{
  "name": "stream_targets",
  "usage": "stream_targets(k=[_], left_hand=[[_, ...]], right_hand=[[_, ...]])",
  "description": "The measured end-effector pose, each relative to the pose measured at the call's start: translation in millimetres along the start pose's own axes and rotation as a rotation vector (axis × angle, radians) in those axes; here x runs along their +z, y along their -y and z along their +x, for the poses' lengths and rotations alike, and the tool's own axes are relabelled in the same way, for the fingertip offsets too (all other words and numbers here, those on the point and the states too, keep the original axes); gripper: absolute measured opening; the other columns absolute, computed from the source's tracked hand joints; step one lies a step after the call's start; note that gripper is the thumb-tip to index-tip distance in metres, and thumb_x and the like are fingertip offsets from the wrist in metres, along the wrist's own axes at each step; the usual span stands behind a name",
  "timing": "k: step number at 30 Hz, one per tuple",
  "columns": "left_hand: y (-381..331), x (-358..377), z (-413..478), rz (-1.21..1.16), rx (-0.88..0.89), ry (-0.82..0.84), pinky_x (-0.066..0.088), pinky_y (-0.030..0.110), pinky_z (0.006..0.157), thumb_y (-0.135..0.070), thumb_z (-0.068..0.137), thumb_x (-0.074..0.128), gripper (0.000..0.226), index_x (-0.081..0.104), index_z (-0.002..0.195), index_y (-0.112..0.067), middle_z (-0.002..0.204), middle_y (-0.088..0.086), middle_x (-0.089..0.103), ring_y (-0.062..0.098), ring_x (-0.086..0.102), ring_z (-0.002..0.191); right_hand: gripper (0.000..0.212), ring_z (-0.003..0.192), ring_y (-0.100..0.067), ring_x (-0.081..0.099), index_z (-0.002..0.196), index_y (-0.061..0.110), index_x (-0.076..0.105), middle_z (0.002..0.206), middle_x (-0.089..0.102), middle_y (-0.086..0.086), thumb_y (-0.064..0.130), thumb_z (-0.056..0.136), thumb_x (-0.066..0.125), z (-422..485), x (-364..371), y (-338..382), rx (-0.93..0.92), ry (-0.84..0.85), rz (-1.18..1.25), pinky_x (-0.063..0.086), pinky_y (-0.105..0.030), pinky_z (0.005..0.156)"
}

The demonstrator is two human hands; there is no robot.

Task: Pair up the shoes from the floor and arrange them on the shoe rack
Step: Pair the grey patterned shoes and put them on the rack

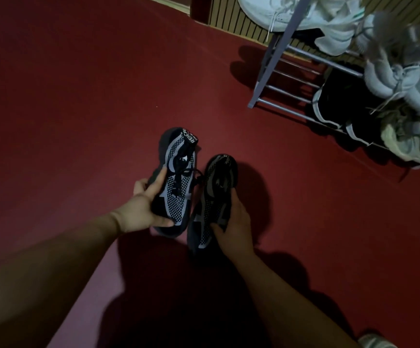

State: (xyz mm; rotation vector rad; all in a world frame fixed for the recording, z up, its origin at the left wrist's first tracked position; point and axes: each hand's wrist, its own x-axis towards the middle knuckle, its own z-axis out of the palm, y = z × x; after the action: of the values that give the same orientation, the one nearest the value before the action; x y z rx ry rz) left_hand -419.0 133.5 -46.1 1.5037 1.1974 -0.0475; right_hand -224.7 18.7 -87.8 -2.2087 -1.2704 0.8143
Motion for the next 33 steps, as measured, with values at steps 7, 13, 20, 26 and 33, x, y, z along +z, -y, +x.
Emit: stream_targets(k=[7, 13, 20, 26, 33], left_hand=[[2.6, 4.0, 0.1, -0.037, -0.052, -0.029, 0.020, 0.033, 0.113, -0.007, 0.071, 0.079, 0.118, -0.005, 0.143, -0.050, 0.147, 0.008, 0.011, 0.028, 0.019, 0.138], [15.4, -3.5, -0.9, -0.086, 0.021, 0.001, 0.027, 0.047, 0.114, -0.039, 0.042, 0.081, 0.119, 0.003, 0.123, -0.079, 0.154, -0.005, 0.021, 0.018, 0.025, 0.140], [-8.8, -2.4, -7.1, -0.288, 0.052, -0.050, 0.035, 0.025, 0.103, 0.006, 0.074, 0.072, 0.112, 0.002, 0.148, -0.039, 0.121, -0.029, 0.038, 0.004, 0.038, 0.123], [-28.4, -19.1, -11.8, -0.474, 0.093, -0.025, 0.052, 0.028, 0.089, 0.009, 0.074, 0.069, 0.101, 0.018, 0.146, -0.042, 0.123, -0.015, 0.051, 0.008, 0.054, 0.111], [-72.4, -22.8, -16.6, -0.537, 0.216, -0.108, 0.051, 0.009, 0.072, 0.010, 0.076, 0.066, 0.098, 0.017, 0.147, -0.036, 0.130, -0.016, 0.046, 0.006, 0.046, 0.116]], right_hand=[[0.106, 0.127, -0.033, 0.034, 0.149, 0.028, -0.012, 0.137, 0.032, -0.017, 0.044, 0.081, 0.067, -21.7, 8.6, 22.2, 0.362, 0.108, -0.074, 0.031, -0.041, 0.105], [0.106, 0.108, -0.017, 0.044, 0.148, 0.037, -0.007, 0.134, 0.026, -0.010, 0.018, 0.081, 0.073, -21.3, 3.2, 23.8, 0.337, 0.065, 0.311, 0.043, -0.030, 0.092], [0.109, 0.125, -0.015, 0.045, 0.146, 0.043, -0.003, 0.145, 0.038, -0.003, -0.001, 0.079, 0.071, -45.4, 0.0, 14.3, 0.384, 0.000, 0.935, 0.041, -0.032, 0.100], [0.106, 0.126, -0.018, 0.046, 0.147, 0.041, -0.007, 0.144, 0.039, -0.002, -0.002, 0.083, 0.065, -23.6, -30.0, 25.8, 0.290, 0.100, 1.014, 0.048, -0.033, 0.097], [0.089, 0.117, -0.012, 0.056, 0.148, 0.038, 0.015, 0.136, 0.052, -0.001, -0.002, 0.085, 0.063, 5.6, -85.1, 37.8, 0.090, 0.023, 0.962, 0.049, -0.036, 0.097]])
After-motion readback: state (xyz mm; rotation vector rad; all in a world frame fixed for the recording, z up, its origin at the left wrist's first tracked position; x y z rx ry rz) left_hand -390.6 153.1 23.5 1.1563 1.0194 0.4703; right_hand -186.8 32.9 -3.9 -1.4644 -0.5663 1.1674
